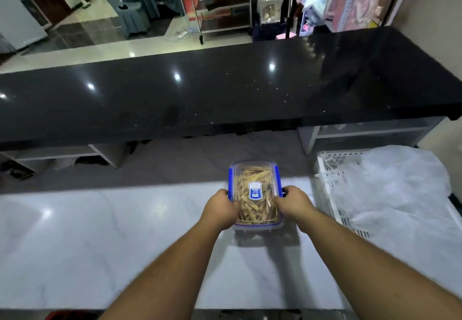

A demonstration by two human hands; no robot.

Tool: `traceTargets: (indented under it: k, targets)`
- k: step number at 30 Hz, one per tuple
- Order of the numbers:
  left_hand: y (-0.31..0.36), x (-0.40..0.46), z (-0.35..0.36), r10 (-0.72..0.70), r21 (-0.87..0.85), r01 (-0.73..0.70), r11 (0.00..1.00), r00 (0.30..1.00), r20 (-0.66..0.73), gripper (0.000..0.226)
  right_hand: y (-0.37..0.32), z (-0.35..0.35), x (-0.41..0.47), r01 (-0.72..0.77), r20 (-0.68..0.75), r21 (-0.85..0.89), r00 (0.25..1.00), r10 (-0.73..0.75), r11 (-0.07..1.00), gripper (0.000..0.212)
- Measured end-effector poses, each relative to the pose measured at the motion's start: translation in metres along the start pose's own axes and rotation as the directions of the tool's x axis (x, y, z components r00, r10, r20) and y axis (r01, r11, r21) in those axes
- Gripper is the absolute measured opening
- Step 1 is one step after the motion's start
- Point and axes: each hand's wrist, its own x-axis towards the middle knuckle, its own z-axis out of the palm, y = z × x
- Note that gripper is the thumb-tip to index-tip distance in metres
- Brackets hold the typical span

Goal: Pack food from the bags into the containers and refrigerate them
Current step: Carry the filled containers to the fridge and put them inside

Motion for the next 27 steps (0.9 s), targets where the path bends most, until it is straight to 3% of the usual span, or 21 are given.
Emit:
traceTargets:
  k: [9, 16, 19, 23, 27]
  targets:
    - [-0.024, 0.041, -0.001, 0.012, -0.327, 0.055, 0.944, 0.98, 0.199, 0.024, -0.005, 0.026, -0.019, -0.124, -0.15, 0.097, 0.979, 0.137, 0.988, 0.025]
    - [-0.033, 0.036, -0.002, 0.118, -0.23, -0.059, 0.971, 0.96, 0.253, 0.03, 0.003, 0.04, -0.065, -0.24, -0.179, 0.208, 0.944, 0.278, 0.948, 0.018]
    - [-0.03, 0.024, -0.001, 0.162, -0.242, -0.092, 0.966, 0.944, 0.287, 0.028, 0.016, 0.043, -0.085, -0.247, -0.2, 0.347, 0.923, 0.328, 0.905, 0.031]
    - [-0.023, 0.004, 0.001, 0.203, -0.258, -0.116, 0.959, 0.918, 0.341, 0.02, 0.034, 0.042, -0.115, -0.238, -0.217, 0.47, 0.902, 0.373, 0.85, 0.021]
    - [-0.022, -0.021, 0.005, 0.208, -0.279, -0.105, 0.955, 0.905, 0.371, 0.034, 0.055, 0.041, -0.143, -0.205, -0.249, 0.53, 0.89, 0.382, 0.823, 0.026]
